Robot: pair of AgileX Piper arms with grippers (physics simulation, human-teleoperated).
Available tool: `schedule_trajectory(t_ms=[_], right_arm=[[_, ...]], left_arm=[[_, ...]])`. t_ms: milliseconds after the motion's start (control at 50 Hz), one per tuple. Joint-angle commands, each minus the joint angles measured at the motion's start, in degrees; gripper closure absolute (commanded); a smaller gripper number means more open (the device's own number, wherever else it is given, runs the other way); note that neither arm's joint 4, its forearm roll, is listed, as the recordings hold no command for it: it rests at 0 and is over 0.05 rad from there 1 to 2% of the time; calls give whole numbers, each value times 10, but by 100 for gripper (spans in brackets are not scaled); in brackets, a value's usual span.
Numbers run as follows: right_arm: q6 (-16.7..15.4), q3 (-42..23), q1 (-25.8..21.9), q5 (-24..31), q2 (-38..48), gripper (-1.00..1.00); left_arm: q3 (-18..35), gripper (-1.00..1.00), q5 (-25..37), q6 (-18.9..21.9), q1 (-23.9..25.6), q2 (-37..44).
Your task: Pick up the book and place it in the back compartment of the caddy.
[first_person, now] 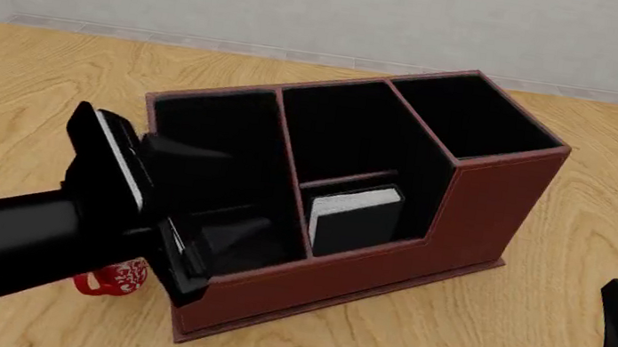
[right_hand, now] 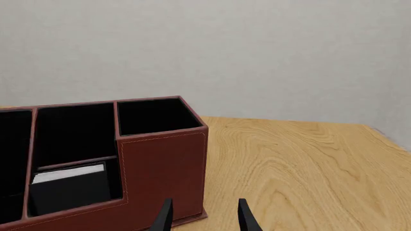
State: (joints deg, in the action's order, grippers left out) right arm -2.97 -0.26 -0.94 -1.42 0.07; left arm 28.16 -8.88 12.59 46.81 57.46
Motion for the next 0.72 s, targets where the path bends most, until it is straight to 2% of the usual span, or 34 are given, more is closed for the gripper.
schedule_trajectory(t_ms=[20, 160, 220, 280, 660, 720], right_arm=[[0, 0, 0, 0, 0, -100], [0, 0, 0, 0, 0, -100], [0, 0, 0, 0, 0, -100], [0, 0, 0, 0, 0, -100], [0, 0, 0, 0, 0, -100], [0, 0, 0, 0, 0, -100]], left_arm=[[-15, -100, 23, -5, -18, -44], [-26, -100, 45, -14, -29, -89], [-43, -100, 47, 18, -49, -122], [-43, -100, 51, 12, -46, -126], [-52, -100, 79, 7, -120, -207], [-42, -100, 98, -20, -137, -223]])
